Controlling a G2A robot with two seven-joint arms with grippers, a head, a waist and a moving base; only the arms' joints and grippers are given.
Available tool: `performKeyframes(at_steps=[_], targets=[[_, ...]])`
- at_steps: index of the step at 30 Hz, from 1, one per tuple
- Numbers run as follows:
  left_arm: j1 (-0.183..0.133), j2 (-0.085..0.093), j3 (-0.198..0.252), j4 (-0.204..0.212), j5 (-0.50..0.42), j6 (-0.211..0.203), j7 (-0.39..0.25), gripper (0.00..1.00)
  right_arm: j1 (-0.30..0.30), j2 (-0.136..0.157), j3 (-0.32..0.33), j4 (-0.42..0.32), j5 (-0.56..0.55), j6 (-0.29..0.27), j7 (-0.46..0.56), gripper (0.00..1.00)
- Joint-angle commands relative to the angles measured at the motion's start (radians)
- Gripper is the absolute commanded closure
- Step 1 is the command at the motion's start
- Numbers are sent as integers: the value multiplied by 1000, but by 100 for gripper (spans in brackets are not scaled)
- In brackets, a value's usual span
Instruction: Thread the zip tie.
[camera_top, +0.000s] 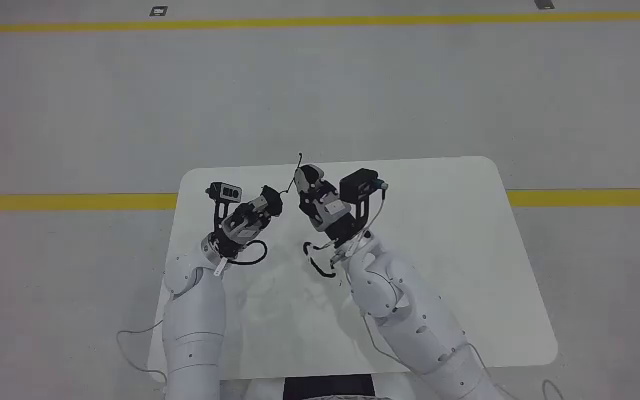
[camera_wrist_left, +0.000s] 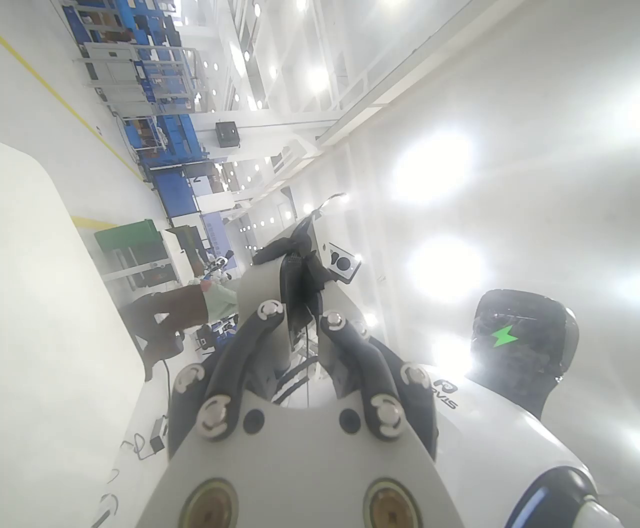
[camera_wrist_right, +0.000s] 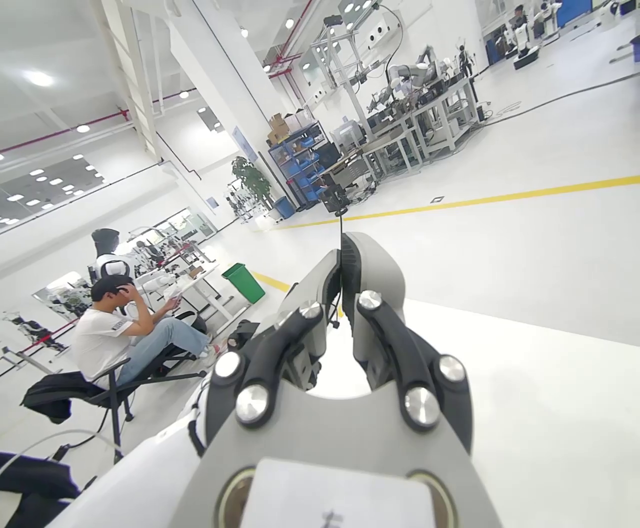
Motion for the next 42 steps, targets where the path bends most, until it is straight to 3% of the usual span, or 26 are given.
performKeyframes(at_steps=[1,19,38,42], targets=[[0,0,0,0,0,0,0,100,0,-1,-1,1,1,5,2,100],[0,0,0,0,0,0,0,100,-32,0,13,-13,27,26,80,100],[0,0,0,0,0,0,0,100,3,-11,5,10,40,2,6,100],[13,8,28,-24,0,16,44,100,7,-13,5,15,37,1,2,100]])
